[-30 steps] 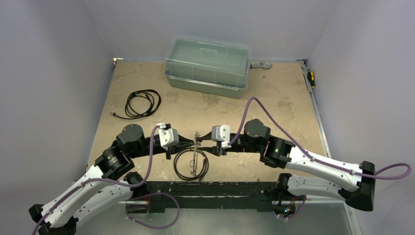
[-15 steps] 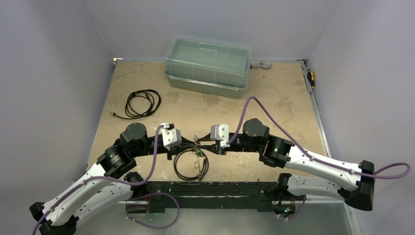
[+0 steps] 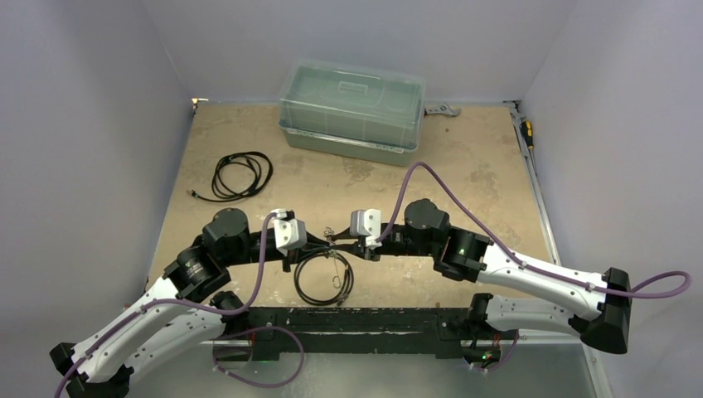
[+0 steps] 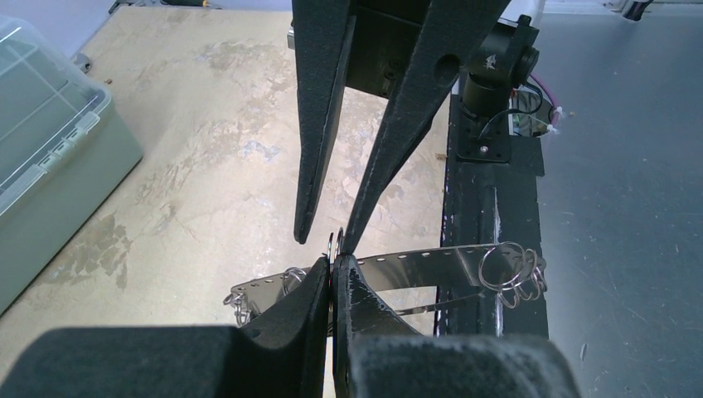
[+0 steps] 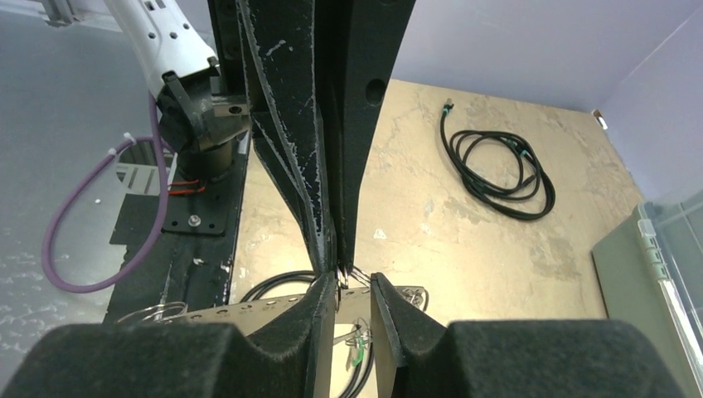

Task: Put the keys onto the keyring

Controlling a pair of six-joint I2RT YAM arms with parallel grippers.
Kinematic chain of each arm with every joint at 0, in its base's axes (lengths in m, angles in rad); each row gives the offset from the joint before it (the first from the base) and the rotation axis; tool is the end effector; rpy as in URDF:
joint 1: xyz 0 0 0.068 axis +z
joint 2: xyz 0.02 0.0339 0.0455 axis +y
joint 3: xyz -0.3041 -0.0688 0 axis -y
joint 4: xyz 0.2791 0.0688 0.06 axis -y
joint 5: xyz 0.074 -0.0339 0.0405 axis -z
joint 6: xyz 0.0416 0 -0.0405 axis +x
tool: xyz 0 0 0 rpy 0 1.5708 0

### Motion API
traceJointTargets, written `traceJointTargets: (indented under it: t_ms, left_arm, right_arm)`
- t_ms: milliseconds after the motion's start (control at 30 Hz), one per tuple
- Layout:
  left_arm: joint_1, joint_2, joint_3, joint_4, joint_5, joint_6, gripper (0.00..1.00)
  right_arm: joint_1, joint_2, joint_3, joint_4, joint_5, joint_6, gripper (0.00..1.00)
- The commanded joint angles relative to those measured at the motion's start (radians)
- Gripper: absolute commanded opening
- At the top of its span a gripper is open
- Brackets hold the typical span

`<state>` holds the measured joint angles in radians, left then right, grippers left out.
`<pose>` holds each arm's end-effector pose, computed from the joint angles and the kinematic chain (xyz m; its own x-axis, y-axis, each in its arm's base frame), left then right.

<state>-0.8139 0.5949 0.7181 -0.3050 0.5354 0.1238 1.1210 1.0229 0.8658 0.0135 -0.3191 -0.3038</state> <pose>0.0846 -0.1205 0.3579 -0.0034 0.1583 -0.9874 0.9777 0.2078 0.0299 0.1008 0.2389 0.3724 0.2368 -0.1628 -0.9578 -0.9633 0.0886 -0.2532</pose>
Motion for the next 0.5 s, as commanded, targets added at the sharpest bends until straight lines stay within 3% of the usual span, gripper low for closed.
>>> traceJointTargets:
  t_ms: [0, 267, 467]
  left_arm:
    - [-0.001, -0.016, 0.038, 0.057, 0.033, 0.005, 0.00]
    - [-0.002, -0.018, 0.038, 0.058, 0.046, 0.004, 0.00]
    - [-0.001, -0.020, 0.038, 0.058, 0.053, 0.004, 0.00]
  right_arm:
    - [0.005, 0.012, 0.050, 0.008, 0.029, -0.008, 0.24]
    - [0.005, 0.023, 0.053, 0.003, 0.032, -0.009, 0.24]
    - [0.005, 0.027, 0.056, -0.001, 0.031, -0.011, 0.12]
